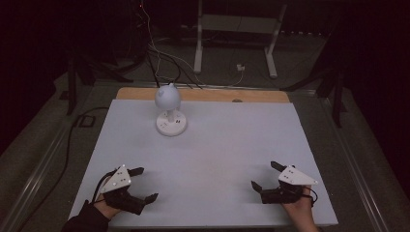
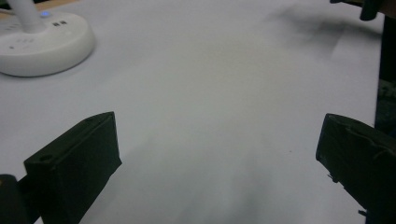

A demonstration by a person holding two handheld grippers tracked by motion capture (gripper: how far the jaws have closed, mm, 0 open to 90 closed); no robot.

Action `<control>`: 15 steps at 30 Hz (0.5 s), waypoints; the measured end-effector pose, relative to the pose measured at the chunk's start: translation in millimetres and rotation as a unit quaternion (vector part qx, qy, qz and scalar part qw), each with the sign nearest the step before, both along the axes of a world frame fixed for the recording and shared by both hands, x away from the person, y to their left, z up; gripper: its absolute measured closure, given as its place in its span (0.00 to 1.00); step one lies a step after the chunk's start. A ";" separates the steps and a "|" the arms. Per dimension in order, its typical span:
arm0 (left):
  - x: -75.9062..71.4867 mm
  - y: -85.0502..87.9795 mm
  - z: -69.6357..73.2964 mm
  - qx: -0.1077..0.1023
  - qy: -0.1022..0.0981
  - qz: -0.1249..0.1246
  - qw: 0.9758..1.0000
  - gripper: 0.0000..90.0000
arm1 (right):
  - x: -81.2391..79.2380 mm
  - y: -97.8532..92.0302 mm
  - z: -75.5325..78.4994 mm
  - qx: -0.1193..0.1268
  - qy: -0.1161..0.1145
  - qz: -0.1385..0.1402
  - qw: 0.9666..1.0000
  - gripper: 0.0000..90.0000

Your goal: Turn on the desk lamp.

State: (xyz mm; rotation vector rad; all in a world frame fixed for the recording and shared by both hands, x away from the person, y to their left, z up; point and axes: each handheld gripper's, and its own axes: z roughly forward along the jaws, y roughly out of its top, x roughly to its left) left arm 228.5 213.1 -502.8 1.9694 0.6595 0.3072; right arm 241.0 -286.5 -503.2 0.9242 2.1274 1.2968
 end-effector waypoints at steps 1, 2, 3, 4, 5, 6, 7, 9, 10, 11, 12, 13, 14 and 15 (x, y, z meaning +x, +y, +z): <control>-0.5 -0.9 -0.3 0.000 0.001 -0.007 1.000 0.00 | -0.2 0.3 0.2 -0.001 0.000 0.001 1.000 0.00; -0.6 -1.3 -0.4 0.003 0.000 -0.008 1.000 0.00 | -0.5 0.7 0.5 -0.002 -0.001 0.002 1.000 0.00; -0.7 -1.4 -0.6 0.003 0.001 -0.010 1.000 0.00 | -0.8 1.2 0.7 -0.003 -0.002 0.003 1.000 0.00; -0.7 -1.4 -0.6 0.003 0.001 -0.010 1.000 0.00 | -0.8 1.2 0.7 -0.003 -0.002 0.003 1.000 0.00; -0.7 -1.4 -0.5 0.004 0.000 -0.010 1.000 0.00 | -1.0 2.2 1.0 -0.006 0.000 0.003 1.000 0.00; -0.7 -1.2 -0.3 0.002 0.000 -0.011 1.000 0.00 | -1.2 2.5 1.1 -0.006 0.000 0.004 1.000 0.00; -0.7 -1.2 -0.3 0.002 0.000 -0.011 1.000 0.00 | -1.0 2.6 1.5 -0.007 0.000 0.005 1.000 0.00; -0.8 -1.4 -0.5 0.003 0.001 -0.012 1.000 0.00 | -0.7 2.3 2.3 -0.002 0.002 0.005 1.000 0.00; -0.7 -1.7 -0.8 0.005 0.000 -0.014 1.000 0.00 | -0.6 1.8 2.6 -0.001 0.001 0.005 1.000 0.00; -0.8 -2.3 -0.9 0.008 0.000 -0.016 1.000 0.00 | -0.8 1.5 2.9 -0.003 0.000 0.004 1.000 0.00; -1.3 -3.3 -0.9 0.010 0.000 -0.018 1.000 0.00 | -1.0 1.3 3.2 -0.006 -0.003 0.004 1.000 0.00; -1.3 -3.3 -0.9 0.010 0.000 -0.018 1.000 0.00 | -1.0 1.2 3.5 -0.007 -0.005 0.004 1.000 0.00; -1.8 -3.5 -1.0 0.011 0.000 -0.020 1.000 0.00 | -1.0 1.0 3.7 -0.006 -0.005 0.002 1.000 0.00; -1.8 -3.5 -1.0 0.011 0.000 -0.020 1.000 0.00 | -1.2 1.0 3.9 -0.005 -0.005 0.001 1.000 0.00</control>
